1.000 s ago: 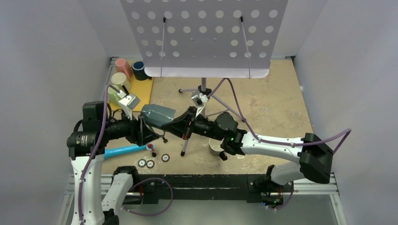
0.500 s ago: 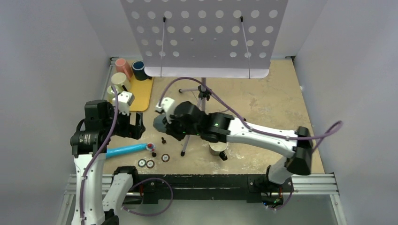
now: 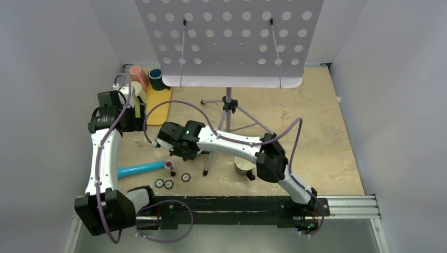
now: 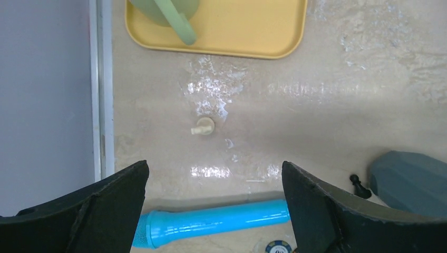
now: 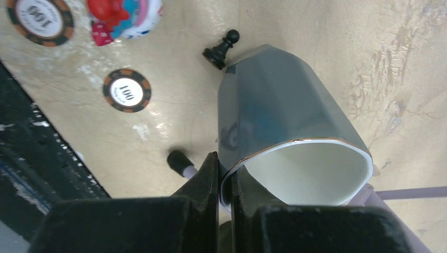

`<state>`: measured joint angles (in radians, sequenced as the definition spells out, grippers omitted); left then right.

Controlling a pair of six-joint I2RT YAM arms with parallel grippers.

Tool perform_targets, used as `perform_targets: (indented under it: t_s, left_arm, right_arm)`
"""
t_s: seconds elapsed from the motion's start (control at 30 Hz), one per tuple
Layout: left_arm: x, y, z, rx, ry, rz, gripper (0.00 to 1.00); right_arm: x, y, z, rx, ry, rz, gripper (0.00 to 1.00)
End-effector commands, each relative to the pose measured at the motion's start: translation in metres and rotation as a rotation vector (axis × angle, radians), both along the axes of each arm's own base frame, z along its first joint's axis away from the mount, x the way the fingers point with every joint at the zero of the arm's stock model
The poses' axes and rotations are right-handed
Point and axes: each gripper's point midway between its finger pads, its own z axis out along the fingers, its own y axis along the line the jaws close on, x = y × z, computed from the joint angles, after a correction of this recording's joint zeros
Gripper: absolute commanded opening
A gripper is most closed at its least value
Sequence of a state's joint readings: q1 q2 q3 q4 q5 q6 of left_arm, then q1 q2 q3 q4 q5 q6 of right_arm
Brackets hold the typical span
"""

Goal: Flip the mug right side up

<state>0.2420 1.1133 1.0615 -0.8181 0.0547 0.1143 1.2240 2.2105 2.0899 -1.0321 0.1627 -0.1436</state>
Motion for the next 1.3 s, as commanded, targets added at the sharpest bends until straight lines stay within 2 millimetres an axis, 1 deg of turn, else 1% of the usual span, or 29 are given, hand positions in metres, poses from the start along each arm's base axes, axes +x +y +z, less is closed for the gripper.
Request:
perform_targets:
  t_s: [0.0,0.07,0.13,0.27,0.3,0.37,0.43,0.5,0.63,0.7,0.8,0.83,0.87,0.9,0.93,0.97,1.03,1.1,1.2,1.27]
  left_arm:
    - [0.024,0.019,0.005,0.049,-0.069,0.052,1.0]
    - [0.027,0.022,0.002,0.052,-0.057,0.055,1.0]
    - [0.031,0.024,-0.002,0.048,-0.041,0.06,1.0]
    - [0.037,0.025,-0.01,0.03,-0.02,0.063,1.0]
    - [0.038,0.024,-0.012,0.021,-0.013,0.062,1.0]
    - [0.04,0.023,-0.017,0.005,0.004,0.063,1.0]
    - [0.044,0.026,-0.021,0.004,0.009,0.086,1.0]
    - [0.05,0.028,-0.023,-0.002,-0.002,0.108,1.0]
    - [0.065,0.036,-0.023,-0.002,-0.021,0.158,1.0]
    - [0.078,0.038,-0.021,-0.021,-0.059,0.199,1.0]
    - [0.098,0.035,-0.021,-0.013,-0.102,0.201,1.0]
    - [0.105,0.033,-0.02,-0.001,-0.111,0.201,1.0]
    - [0.112,0.033,-0.02,0.01,-0.112,0.21,1.0]
    - [0.119,0.035,-0.022,0.015,-0.105,0.23,1.0]
    - [0.125,0.037,-0.03,0.013,-0.076,0.253,0.99]
    - [0.129,0.042,-0.033,0.019,-0.058,0.284,0.98]
    - [0.14,0.052,-0.04,0.043,-0.033,0.331,0.95]
    - [0.15,0.059,-0.048,0.081,-0.021,0.357,0.91]
    - [0.164,0.064,-0.055,0.148,-0.003,0.366,0.9]
    - [0.169,0.067,-0.055,0.178,0.007,0.394,0.89]
  right_arm:
    - [0.033,-0.013,0.036,-0.004,-0.041,0.002,0.0]
    - [0.041,-0.014,0.033,-0.016,-0.035,0.0,0.0]
    - [0.044,-0.012,0.03,-0.018,-0.017,0.014,0.0]
    - [0.033,-0.01,0.015,-0.033,0.058,0.086,0.0]
    - [0.031,-0.009,0.014,-0.027,0.069,0.098,0.02]
    - [0.034,-0.008,0.017,-0.014,0.048,0.093,0.23]
    - [0.04,-0.007,0.024,0.003,0.007,0.076,0.37]
    - [0.047,-0.005,0.034,0.028,-0.032,0.053,0.46]
    - [0.065,0.001,0.06,0.103,-0.154,-0.043,0.51]
    - [0.071,0.004,0.077,0.16,-0.221,-0.1,0.54]
    - [0.073,0.007,0.103,0.268,-0.296,-0.171,0.61]
    - [0.07,0.009,0.114,0.32,-0.31,-0.185,0.68]
    - [0.065,0.01,0.12,0.359,-0.322,-0.195,0.75]
    - [0.06,0.012,0.13,0.419,-0.341,-0.203,0.76]
    - [0.053,0.014,0.137,0.475,-0.354,-0.199,0.79]
    - [0.046,0.016,0.14,0.521,-0.365,-0.19,0.87]
    - [0.033,0.021,0.145,0.61,-0.379,-0.16,0.89]
    - [0.022,0.025,0.146,0.664,-0.376,-0.129,0.89]
    - [0.014,0.026,0.137,0.672,-0.386,-0.102,0.89]
    - [0.011,0.028,0.13,0.668,-0.379,-0.082,0.89]
